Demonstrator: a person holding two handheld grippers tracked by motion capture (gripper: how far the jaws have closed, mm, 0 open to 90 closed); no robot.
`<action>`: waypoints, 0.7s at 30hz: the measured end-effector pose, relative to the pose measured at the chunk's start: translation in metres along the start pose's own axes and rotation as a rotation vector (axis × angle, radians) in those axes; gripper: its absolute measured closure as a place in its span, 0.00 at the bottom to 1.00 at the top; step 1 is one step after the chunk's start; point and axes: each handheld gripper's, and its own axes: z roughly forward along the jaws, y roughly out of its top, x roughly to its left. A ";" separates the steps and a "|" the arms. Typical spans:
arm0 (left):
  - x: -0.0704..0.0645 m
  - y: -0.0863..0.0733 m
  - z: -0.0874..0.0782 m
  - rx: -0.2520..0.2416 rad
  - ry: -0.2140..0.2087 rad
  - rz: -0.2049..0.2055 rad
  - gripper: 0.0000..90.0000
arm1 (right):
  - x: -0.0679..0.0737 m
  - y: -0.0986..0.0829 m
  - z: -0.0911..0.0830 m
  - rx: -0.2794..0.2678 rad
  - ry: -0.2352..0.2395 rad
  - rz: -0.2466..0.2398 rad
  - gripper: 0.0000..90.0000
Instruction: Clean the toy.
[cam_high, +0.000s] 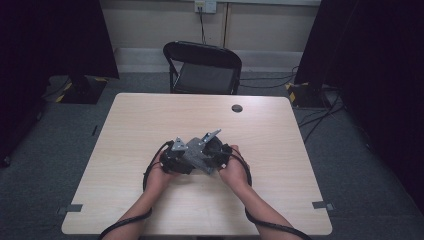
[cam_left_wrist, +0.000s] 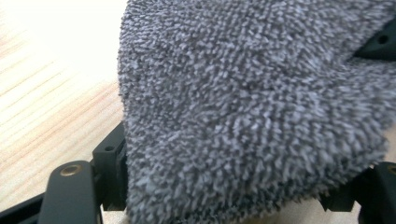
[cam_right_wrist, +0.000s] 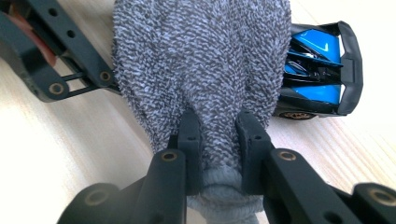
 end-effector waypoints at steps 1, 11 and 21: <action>0.000 0.000 0.000 0.000 0.000 0.000 0.26 | -0.001 0.000 0.000 0.000 -0.004 0.002 0.83; 0.000 0.000 0.000 0.006 0.000 0.008 0.26 | -0.014 -0.001 0.002 0.014 -0.033 0.030 0.83; 0.000 0.000 0.000 0.006 -0.004 0.004 0.26 | -0.022 -0.002 0.001 0.027 -0.048 0.041 0.83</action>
